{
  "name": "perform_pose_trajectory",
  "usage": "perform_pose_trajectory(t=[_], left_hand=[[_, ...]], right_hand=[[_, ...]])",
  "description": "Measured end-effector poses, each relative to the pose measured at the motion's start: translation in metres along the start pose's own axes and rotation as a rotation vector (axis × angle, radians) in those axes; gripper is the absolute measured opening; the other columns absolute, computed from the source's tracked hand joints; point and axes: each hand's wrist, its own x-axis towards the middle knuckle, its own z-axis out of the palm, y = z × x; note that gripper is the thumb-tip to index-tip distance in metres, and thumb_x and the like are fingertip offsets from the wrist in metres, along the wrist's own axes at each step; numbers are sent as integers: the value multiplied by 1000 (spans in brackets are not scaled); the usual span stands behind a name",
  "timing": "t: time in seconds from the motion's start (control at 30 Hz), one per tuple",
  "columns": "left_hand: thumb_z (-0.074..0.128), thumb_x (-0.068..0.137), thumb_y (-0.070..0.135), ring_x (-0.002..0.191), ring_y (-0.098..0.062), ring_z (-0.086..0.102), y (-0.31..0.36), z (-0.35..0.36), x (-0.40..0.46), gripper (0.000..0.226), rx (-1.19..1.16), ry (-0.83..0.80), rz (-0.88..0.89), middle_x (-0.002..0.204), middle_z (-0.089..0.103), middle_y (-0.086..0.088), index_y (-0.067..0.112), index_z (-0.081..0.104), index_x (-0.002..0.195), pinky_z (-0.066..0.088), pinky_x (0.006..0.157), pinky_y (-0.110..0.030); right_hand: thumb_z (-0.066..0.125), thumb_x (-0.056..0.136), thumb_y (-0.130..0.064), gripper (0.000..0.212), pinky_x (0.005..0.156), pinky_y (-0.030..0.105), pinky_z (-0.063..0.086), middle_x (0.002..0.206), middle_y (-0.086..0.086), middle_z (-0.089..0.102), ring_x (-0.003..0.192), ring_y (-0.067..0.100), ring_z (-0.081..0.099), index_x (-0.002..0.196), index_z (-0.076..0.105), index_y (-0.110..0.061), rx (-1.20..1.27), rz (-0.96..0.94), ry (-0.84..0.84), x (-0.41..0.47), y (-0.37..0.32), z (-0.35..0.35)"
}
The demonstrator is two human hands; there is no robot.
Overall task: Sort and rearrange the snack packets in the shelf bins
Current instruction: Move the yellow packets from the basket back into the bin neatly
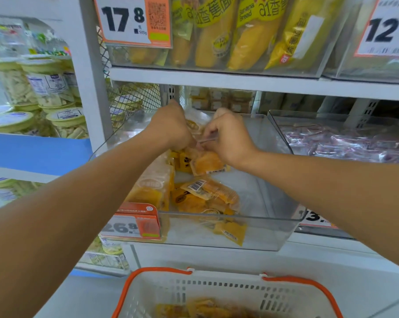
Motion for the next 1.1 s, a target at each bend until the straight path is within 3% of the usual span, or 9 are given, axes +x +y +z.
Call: perform_pose_trajectory(t=[0.13, 0.23, 0.3, 0.43, 0.6, 0.7, 0.8, 1.03, 1.1], left_hand=[[81, 78, 22, 89, -27, 58, -9, 3, 1, 40, 239, 125, 228, 100, 63, -10, 8, 58, 107, 44, 69, -34], [74, 84, 12, 91, -30, 63, -13, 6, 2, 42, 348, 237, 347, 99, 65, -8, 17, 56, 121, 47, 67, -37], [69, 86, 8, 84, -27, 60, -15, 6, 4, 27, 394, 201, 393, 94, 63, -3, 23, 61, 108, 42, 64, -34], [71, 87, 14, 89, -20, 57, -21, 6, 10, 12, 354, 86, 407, 89, 59, 3, 23, 67, 94, 41, 69, -30], [73, 87, 11, 89, -23, 65, -22, 1, 14, 21, 263, 111, 395, 87, 69, 1, 26, 66, 74, 54, 78, -36], [70, 90, 18, 93, -22, 62, -19, -4, 14, 6, 192, 106, 414, 93, 64, 1, 23, 68, 94, 50, 81, -36], [62, 95, 14, 100, -26, 62, -18, 0, 14, 32, 222, 18, 414, 107, 66, -6, 22, 59, 126, 52, 87, -42], [58, 92, 4, 100, -27, 62, -25, 2, 18, 36, 314, 25, 406, 113, 66, -10, 25, 64, 121, 53, 87, -42], [64, 90, 5, 100, -28, 63, -25, 2, 17, 35, 329, 50, 396, 114, 65, -11, 24, 65, 120, 53, 87, -42]], right_hand=[[87, 61, -7, 39, 60, 13, 37, 92, 1, 43, 75, 12, 39, 76, 52, -16, 398, 190, 152, -4, -3, 11], [95, 58, -15, 78, 76, 7, 43, 117, 3, 48, 97, 16, 49, 115, 41, -15, 261, 440, 172, -10, -4, 18], [97, 58, -23, 100, 98, 26, 49, 132, 1, 52, 115, 21, 55, 137, 37, -17, 420, 689, 89, -16, -7, 20], [96, 61, -21, 61, 85, 31, 51, 108, -9, 61, 102, 17, 61, 105, 55, -18, 722, 861, 26, -21, -7, 24], [97, 60, -19, 42, 71, 31, 58, 87, -3, 69, 88, 17, 69, 84, 63, -18, 462, 727, 25, -2, -7, 10], [95, 64, -27, 40, 73, 27, 54, 82, -6, 63, 85, 12, 62, 85, 64, -15, 107, 623, -70, 14, -15, -17], [93, 66, -39, 53, 88, 30, 54, 105, 0, 69, 100, 17, 64, 106, 72, -11, -206, 547, -260, 20, -19, -26], [98, 58, -22, 88, 90, 32, 54, 128, 5, 61, 112, 21, 61, 132, 53, -10, 271, 768, -103, 3, -16, -4], [97, 60, -24, 74, 58, 26, 55, 111, 5, 67, 79, 15, 65, 121, 58, -6, 509, 970, -141, -7, -15, 1]])
